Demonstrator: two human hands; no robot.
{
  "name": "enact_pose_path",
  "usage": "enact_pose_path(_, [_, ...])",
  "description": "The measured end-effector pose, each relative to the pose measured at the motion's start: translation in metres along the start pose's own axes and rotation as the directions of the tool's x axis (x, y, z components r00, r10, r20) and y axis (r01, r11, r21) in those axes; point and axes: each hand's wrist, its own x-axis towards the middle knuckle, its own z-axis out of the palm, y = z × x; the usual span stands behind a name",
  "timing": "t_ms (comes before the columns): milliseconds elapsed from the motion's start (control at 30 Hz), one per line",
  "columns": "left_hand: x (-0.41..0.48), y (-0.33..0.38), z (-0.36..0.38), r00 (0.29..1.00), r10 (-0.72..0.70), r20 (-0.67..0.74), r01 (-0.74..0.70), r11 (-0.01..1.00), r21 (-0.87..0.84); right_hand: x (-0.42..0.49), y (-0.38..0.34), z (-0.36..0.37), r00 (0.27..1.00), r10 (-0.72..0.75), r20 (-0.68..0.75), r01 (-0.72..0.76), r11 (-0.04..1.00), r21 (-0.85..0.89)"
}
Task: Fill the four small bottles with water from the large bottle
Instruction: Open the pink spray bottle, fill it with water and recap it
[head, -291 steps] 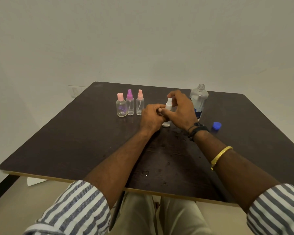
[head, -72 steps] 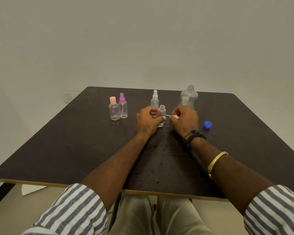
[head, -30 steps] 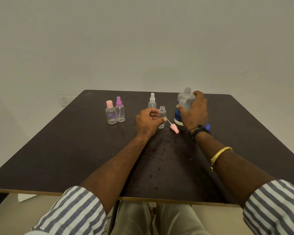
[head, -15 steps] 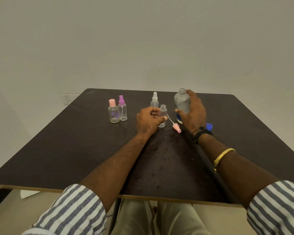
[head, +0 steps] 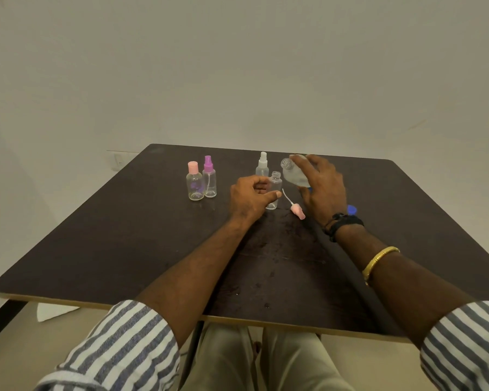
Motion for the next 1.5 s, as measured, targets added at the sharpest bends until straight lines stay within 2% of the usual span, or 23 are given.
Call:
enact_pose_path(200, [-0.002, 0.002, -0.002, 1.000, 0.005, -0.007, -0.005, 1.000, -0.018, -0.001, 0.000, -0.004, 0.998, -0.039, 0.053, 0.044, 0.994, -0.095])
enact_pose_path(533, [-0.004, 0.007, 0.000, 1.000, 0.018, 0.007, -0.017, 1.000, -0.013, 0.002, -0.002, -0.016, 0.995, -0.081, 0.060, 0.091, 0.980, -0.180])
enact_pose_path(1500, [-0.003, 0.002, -0.002, 1.000, 0.013, 0.027, -0.013, 1.000, 0.011, 0.004, -0.005, -0.017, 0.993, -0.103, 0.054, 0.115, 0.945, -0.305])
